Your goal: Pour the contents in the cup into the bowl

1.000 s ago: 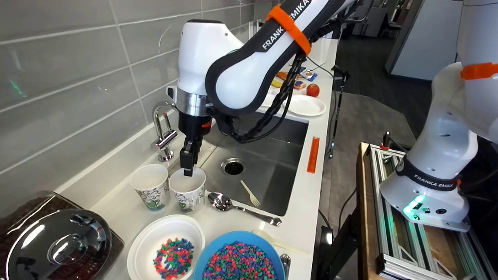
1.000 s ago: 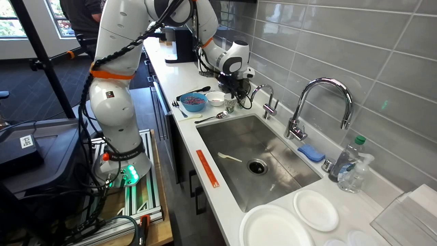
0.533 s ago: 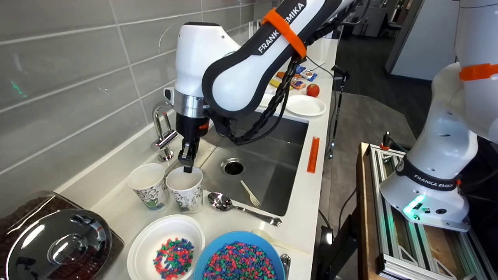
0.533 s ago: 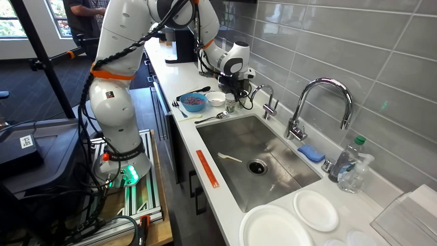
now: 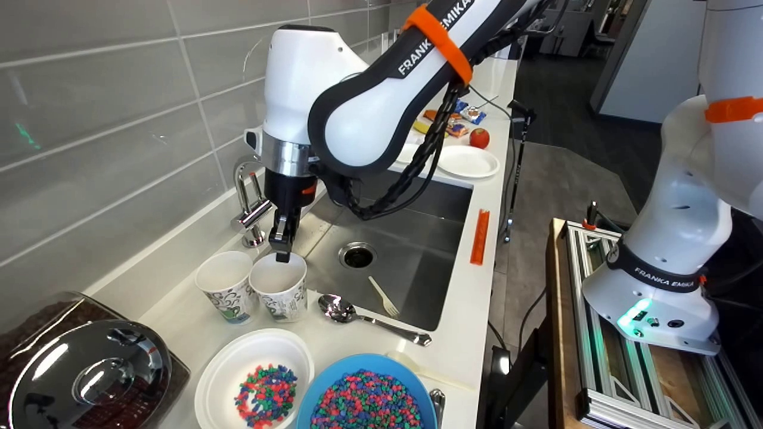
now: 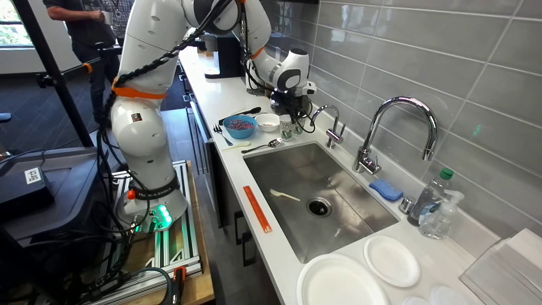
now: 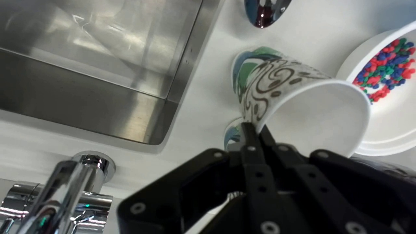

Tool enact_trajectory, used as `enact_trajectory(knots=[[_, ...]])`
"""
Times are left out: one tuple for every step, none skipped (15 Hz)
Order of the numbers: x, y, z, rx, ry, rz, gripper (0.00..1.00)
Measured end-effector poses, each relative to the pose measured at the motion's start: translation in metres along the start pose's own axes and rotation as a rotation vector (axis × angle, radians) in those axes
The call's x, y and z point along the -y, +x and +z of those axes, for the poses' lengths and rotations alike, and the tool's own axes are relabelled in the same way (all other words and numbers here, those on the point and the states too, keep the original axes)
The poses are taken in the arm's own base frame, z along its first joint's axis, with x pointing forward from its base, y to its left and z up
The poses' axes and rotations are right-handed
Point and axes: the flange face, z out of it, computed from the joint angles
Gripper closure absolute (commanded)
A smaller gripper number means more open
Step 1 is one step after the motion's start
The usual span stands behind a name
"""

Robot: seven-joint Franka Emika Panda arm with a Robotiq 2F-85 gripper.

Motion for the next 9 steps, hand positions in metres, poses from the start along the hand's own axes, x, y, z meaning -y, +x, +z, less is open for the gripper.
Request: enact_trajectory(knots=[[0.002, 0.002, -0.004, -0.007, -0.006, -0.011, 0.99], [0.005, 0.003, -0.01, -0.015, -0.013, -0.025, 0.99], [0.008, 0.005, -0.016, -0.025, -0.023, -0.043, 0.99], [0.011, 0.007, -0.023, -0.034, -0.035, -0.062, 0.99], [0.014, 0.007, -0.03, -0.043, -0.051, -0.083, 0.99], [0.018, 0.007, -0.037, -0.05, -0.066, -0.105, 0.99], [0.021, 0.007, -0.044, -0.054, -0.083, -0.127, 0.99], [0.024, 0.005, -0.049, -0.054, -0.099, -0.148, 0.99], [0.027, 0.003, -0.055, -0.049, -0.115, -0.17, 0.99]])
